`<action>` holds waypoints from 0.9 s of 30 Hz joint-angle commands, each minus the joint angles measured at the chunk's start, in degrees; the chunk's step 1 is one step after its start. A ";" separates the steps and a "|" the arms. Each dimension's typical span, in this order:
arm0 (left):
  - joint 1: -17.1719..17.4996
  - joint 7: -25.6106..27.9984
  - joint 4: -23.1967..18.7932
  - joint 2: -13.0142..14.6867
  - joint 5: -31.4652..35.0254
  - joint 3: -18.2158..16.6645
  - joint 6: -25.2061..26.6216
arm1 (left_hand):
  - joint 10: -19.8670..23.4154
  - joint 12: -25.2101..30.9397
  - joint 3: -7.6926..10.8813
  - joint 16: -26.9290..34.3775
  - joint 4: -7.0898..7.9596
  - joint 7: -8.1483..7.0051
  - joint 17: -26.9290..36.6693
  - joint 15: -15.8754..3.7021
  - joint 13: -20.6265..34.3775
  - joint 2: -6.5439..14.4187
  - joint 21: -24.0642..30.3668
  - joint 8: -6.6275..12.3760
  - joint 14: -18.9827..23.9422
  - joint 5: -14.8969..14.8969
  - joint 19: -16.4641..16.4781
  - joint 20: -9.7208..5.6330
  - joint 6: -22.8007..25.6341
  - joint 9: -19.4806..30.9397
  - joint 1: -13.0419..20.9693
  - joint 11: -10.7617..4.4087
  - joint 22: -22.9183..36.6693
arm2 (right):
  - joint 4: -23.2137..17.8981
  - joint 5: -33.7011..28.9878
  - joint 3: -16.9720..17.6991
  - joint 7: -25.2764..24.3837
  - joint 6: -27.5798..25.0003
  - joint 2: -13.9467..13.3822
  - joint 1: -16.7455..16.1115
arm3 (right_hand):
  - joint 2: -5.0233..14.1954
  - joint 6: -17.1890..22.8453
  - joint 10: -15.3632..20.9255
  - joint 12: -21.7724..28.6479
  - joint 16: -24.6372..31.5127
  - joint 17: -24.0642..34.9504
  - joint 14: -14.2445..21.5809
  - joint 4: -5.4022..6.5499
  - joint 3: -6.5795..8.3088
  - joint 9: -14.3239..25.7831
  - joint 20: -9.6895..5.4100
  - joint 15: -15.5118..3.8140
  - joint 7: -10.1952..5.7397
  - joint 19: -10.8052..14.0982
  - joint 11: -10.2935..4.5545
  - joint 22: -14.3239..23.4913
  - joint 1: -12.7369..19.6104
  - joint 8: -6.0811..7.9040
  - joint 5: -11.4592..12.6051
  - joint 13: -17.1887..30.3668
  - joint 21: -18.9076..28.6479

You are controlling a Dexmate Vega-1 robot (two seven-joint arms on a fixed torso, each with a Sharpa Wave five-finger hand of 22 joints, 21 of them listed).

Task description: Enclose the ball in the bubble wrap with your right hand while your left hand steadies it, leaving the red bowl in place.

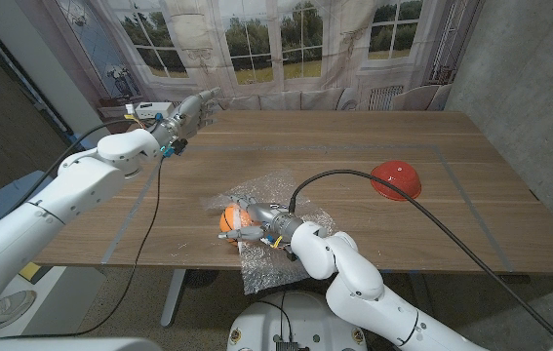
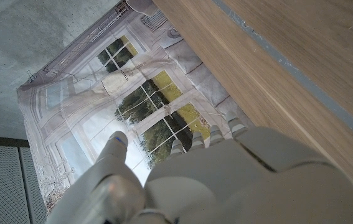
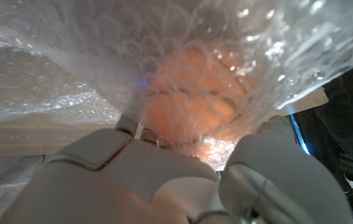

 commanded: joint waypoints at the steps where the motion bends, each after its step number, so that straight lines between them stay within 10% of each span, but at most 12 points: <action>1: -2.11 -1.83 2.99 -1.37 0.39 1.45 -1.04 | -6.95 0.21 -0.08 0.26 0.32 -0.23 0.23 -0.03 0.24 -0.05 -0.06 0.39 -7.41 0.36 -4.42 0.74 -5.26 0.17 -0.20 0.22 0.32 | 5.54 -1.73 -3.08 1.25 0.97 2.78 3.20 | 0.72 -9.52 -2.40 0.90 1.02 -0.70 3.58 -1.91 0.71 0.38 -0.34 -2.58 -0.46 8.72 -1.77 0.12 3.88 0.44 0.54 -0.04 1.57; 4: -2.42 -2.19 3.54 -1.60 0.52 1.65 -1.40 | -7.02 0.19 -0.08 0.26 0.33 -0.23 0.22 -0.03 0.24 -0.04 -0.08 0.39 -7.41 0.37 -4.44 0.74 -5.26 0.17 -0.22 0.24 0.32 | 6.44 -1.19 -3.15 0.39 1.98 2.93 3.54 | 1.68 -8.08 0.81 2.08 2.11 -0.80 7.41 -3.68 1.84 0.55 -1.63 -4.25 -0.50 14.61 -2.95 0.06 7.95 1.01 0.93 -0.04 2.22; 12: -1.48 -1.98 3.95 -1.39 0.41 0.93 -2.44 | -6.99 0.22 -0.12 0.27 0.38 -0.21 0.22 -0.02 0.24 -0.07 -0.12 0.43 -7.38 0.39 -4.40 0.75 -5.19 0.17 -0.29 0.27 0.32 | 9.04 -3.51 -4.44 -1.98 3.78 2.95 5.06 | 4.88 -2.85 10.10 5.43 7.58 1.83 20.27 -6.19 6.26 0.99 -12.35 -11.59 -0.56 26.27 -6.53 0.60 21.41 2.32 1.38 0.10 4.58; 15: -1.30 -2.00 4.13 -1.39 0.23 0.76 -2.60 | -6.92 0.25 -0.14 0.26 0.39 -0.25 0.22 -0.07 0.24 -0.07 -0.12 0.43 -7.40 0.39 -4.38 0.74 -5.19 0.17 -0.31 0.29 0.32 | 9.86 -3.44 -4.21 -4.38 5.29 2.78 5.07 | 6.02 4.84 16.90 8.27 11.16 4.54 27.50 -6.01 8.31 1.61 -16.73 -15.35 -0.51 29.77 -7.64 0.96 27.75 4.89 1.62 0.35 6.45; 20: -1.44 -2.30 4.77 -1.37 0.15 0.74 -2.74 | -6.90 0.27 -0.16 0.27 0.43 -0.29 0.22 -0.11 0.24 -0.08 -0.15 0.44 -7.38 0.41 -4.38 0.75 -5.16 0.17 -0.35 0.30 0.33 | 12.49 -1.27 -2.84 -14.21 10.80 2.29 4.11 | 9.21 29.57 35.87 17.46 17.24 9.82 43.41 -5.93 12.39 2.01 -21.57 -19.82 0.21 32.80 -7.50 1.77 36.09 13.06 0.36 2.19 11.08; 23: -1.67 -2.46 5.10 -1.48 0.21 0.85 -2.88 | -6.91 0.26 -0.17 0.25 0.44 -0.29 0.22 -0.14 0.24 -0.08 -0.17 0.46 -7.43 0.41 -4.40 0.75 -5.11 0.16 -0.37 0.28 0.33 | 13.34 -1.13 -2.58 -17.00 12.15 2.32 3.90 | 8.70 41.22 43.31 21.85 20.99 14.66 51.59 -6.95 15.42 1.98 -23.85 -21.14 5.06 32.12 -7.55 2.74 45.59 16.76 -1.42 3.80 14.24; 27: -2.03 -2.62 5.53 -1.70 0.38 1.12 -2.98 | -6.98 0.24 -0.19 0.25 0.47 -0.28 0.22 -0.18 0.24 -0.09 -0.19 0.46 -7.43 0.42 -4.39 0.75 -5.12 0.16 -0.40 0.22 0.33 | 14.23 0.25 -1.66 -18.84 13.70 2.25 3.94 | 8.71 48.93 49.36 26.02 22.91 20.88 56.78 -6.51 17.84 2.15 -24.58 -21.02 8.89 30.35 -7.31 4.59 54.12 18.43 -4.07 6.31 19.47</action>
